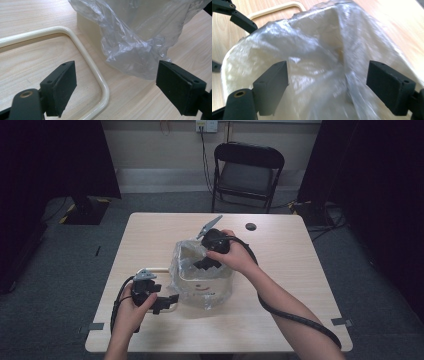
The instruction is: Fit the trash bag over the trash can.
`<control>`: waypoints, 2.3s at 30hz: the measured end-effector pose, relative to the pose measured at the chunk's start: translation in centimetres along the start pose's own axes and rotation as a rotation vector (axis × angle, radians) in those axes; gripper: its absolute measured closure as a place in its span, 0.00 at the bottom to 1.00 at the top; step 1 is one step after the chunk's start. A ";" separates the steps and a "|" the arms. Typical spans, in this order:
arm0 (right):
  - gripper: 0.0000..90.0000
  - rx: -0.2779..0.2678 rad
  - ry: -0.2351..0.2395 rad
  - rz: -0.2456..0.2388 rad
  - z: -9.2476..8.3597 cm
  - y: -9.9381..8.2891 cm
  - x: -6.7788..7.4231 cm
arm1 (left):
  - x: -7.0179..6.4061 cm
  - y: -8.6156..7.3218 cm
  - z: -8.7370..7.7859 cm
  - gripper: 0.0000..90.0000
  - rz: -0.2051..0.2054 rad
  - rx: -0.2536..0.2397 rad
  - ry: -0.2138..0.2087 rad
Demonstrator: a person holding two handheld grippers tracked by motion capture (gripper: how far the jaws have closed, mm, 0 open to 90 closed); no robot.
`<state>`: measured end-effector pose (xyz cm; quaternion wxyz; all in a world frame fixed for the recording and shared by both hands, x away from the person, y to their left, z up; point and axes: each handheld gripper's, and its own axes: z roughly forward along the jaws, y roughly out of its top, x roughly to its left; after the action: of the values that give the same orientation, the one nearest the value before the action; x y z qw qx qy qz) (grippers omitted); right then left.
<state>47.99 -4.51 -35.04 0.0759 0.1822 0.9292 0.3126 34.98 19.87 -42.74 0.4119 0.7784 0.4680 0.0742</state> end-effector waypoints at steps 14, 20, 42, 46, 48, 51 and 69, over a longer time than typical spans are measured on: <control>0.19 0.052 -0.019 0.017 0.9 -3.7 -0.6 | -0.2 -0.1 0.4 0.18 0.005 0.016 0.000; 0.17 0.067 -0.021 0.011 1.6 -4.0 -0.5 | 0.0 -0.2 0.4 0.18 0.008 0.022 0.001; 0.17 -0.074 -0.016 0.055 -3.4 -4.0 -1.1 | 0.6 -0.6 0.5 0.18 -0.018 0.034 0.020; 0.17 -0.075 -0.021 0.053 -4.3 -4.6 -1.1 | 0.5 -0.6 0.7 0.18 -0.016 0.046 0.021; 0.17 -0.078 -0.019 0.052 -4.5 -4.7 -1.1 | 0.5 -0.5 0.7 0.18 -0.014 0.054 0.023; 0.17 -0.086 -0.024 0.058 -5.0 -5.0 -1.4 | 0.5 -0.6 0.9 0.18 -0.017 0.052 0.027; 0.17 -0.119 -0.036 0.110 -7.2 -8.6 -2.5 | 2.5 -1.3 0.7 0.18 -0.048 0.063 0.098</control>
<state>45.96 -15.78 -34.53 0.0859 0.2338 0.8961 0.3675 35.84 21.69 -44.76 0.3655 0.7750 0.5080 0.0875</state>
